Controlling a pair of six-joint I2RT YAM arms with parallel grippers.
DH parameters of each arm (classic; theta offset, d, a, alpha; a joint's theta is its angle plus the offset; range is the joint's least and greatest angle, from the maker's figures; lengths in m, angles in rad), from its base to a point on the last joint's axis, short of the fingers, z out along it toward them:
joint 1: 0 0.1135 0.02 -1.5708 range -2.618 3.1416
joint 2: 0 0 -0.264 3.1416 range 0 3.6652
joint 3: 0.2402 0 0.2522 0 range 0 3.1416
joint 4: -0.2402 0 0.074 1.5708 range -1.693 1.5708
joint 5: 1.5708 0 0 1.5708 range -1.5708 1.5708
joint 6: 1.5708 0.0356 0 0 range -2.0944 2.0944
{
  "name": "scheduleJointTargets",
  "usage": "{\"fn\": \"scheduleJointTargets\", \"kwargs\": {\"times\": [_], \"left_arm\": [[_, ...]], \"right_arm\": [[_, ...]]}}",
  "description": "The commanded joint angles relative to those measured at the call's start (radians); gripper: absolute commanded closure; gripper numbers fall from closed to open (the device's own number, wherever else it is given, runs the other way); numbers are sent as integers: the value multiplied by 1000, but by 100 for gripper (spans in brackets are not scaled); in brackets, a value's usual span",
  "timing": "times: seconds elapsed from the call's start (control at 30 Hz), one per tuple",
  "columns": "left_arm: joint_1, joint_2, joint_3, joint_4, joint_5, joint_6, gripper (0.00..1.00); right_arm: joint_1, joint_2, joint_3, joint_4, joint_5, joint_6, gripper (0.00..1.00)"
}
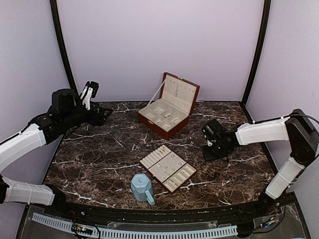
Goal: Organize the mixed jewelry
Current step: Pick up the necklace from the center of the board.
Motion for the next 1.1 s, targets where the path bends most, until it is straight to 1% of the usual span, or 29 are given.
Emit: {"fn": "scheduleJointTargets", "kwargs": {"times": [0.0, 0.1, 0.2, 0.53, 0.83, 1.0, 1.07], "left_arm": [[4, -1, -14, 14, 14, 4, 20], [4, -2, -14, 14, 17, 3, 20], [4, -2, -13, 14, 21, 2, 20], [5, -6, -13, 14, 31, -5, 20], [4, -11, -13, 14, 33, -4, 20], [5, -14, -13, 13, 35, -6, 20], [4, -15, -14, 14, 34, -4, 20]], "right_arm": [[-4, -23, 0, 62, -94, -33, 61], [-3, -21, -14, 91, -142, -33, 63], [-4, -8, -24, 94, -144, -32, 67], [-1, 16, -37, 110, -157, -51, 74], [31, 33, -39, 91, -111, -71, 77], [61, 68, -30, 109, -105, -92, 78], [75, 88, -20, 101, -78, -93, 81]]}}
